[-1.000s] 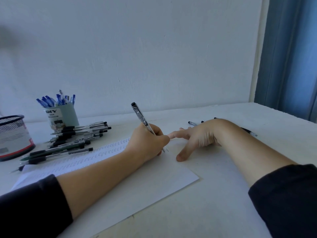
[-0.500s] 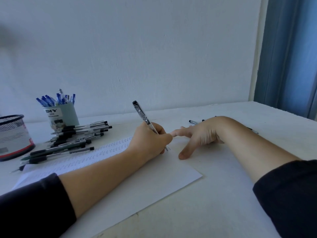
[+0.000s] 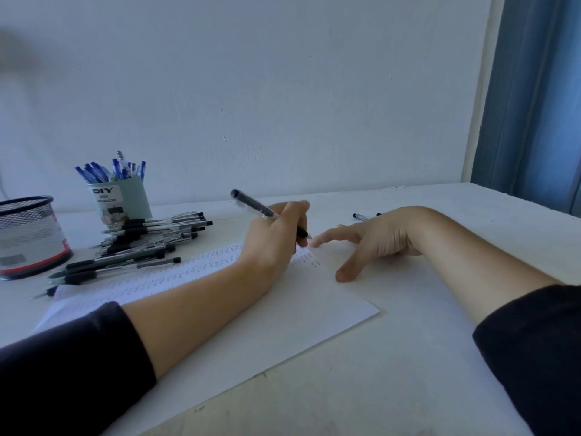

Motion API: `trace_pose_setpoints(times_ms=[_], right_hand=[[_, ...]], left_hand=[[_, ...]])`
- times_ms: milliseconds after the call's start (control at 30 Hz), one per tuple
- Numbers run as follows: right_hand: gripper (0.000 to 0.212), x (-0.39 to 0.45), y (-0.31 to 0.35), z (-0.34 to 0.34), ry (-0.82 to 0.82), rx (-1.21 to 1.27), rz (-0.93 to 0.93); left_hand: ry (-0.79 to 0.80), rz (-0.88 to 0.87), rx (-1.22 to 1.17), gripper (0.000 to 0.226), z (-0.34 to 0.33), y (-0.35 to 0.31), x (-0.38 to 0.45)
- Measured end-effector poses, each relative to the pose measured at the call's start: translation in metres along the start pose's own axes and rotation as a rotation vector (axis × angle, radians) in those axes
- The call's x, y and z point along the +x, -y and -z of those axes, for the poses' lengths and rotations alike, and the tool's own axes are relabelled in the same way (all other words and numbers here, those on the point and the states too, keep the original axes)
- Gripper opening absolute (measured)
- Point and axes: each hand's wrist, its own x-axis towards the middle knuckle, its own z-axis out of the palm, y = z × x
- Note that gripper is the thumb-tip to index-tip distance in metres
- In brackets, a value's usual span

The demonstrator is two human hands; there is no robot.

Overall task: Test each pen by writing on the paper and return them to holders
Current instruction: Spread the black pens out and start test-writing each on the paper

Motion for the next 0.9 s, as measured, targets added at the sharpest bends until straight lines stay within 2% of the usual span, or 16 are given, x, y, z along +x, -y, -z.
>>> trace_pose_setpoints(times_ms=[67, 167, 300, 433, 533, 733, 900], right_hand=[[0.054, 0.000, 0.000, -0.001, -0.071, 0.010, 0.019], [0.045, 0.007, -0.002, 0.000, -0.303, -0.052, 0.074], [0.029, 0.012, -0.004, -0.001, -0.495, -0.008, 0.105], [0.020, 0.015, -0.005, 0.000, -0.565, 0.034, 0.131], [0.014, 0.016, -0.005, 0.001, -0.606, 0.055, 0.167], [0.012, 0.017, -0.006, 0.005, -0.711, 0.085, 0.178], [0.012, 0.017, -0.005, 0.005, -0.726, 0.089, 0.180]], left_hand=[[-0.058, -0.063, 0.065, 0.025, 0.001, 0.002, 0.003], [-0.111, -0.216, 0.170, 0.019, 0.005, 0.004, 0.009], [-0.062, -0.228, 0.211, 0.011, 0.010, 0.007, 0.008], [0.004, -0.183, 0.227, 0.018, 0.010, 0.008, 0.008], [-0.027, -0.205, 0.240, 0.005, 0.011, 0.008, 0.011], [-0.092, -0.147, 0.256, 0.020, 0.012, 0.005, 0.012], [-0.189, -0.156, 0.234, 0.025, 0.013, 0.002, 0.011]])
